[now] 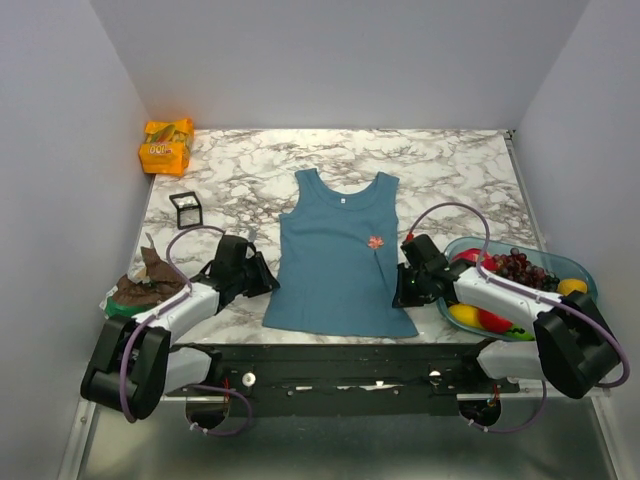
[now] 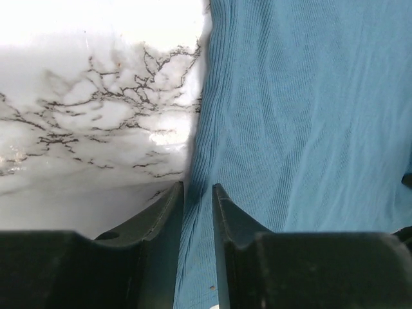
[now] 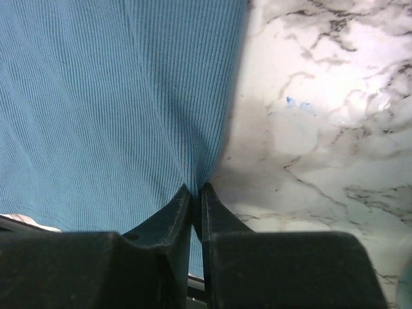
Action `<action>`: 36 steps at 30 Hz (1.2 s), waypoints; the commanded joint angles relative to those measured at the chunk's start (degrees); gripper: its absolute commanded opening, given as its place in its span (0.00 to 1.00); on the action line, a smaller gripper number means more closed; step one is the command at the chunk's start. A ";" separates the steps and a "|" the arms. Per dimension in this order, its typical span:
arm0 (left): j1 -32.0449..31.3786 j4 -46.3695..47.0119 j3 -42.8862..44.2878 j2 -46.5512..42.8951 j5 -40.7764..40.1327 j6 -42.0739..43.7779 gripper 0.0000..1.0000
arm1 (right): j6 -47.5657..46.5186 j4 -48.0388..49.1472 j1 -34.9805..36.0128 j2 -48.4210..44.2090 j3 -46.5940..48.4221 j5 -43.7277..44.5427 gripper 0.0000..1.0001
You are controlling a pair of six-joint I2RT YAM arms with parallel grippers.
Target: Pin the brooch onto the clothing
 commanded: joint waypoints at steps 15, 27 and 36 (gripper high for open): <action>-3.36 -9.28 -6.85 -15.04 -5.25 -6.47 0.33 | 3.99 -6.03 2.27 -6.06 -3.70 1.24 0.36; 1.81 -17.89 12.46 -13.12 -4.55 4.77 0.99 | -0.14 -4.45 -2.36 -8.70 6.83 -0.77 1.00; 21.30 -18.33 26.79 -3.98 9.67 11.37 0.99 | -9.10 -1.98 -26.76 -5.27 16.76 -16.67 1.00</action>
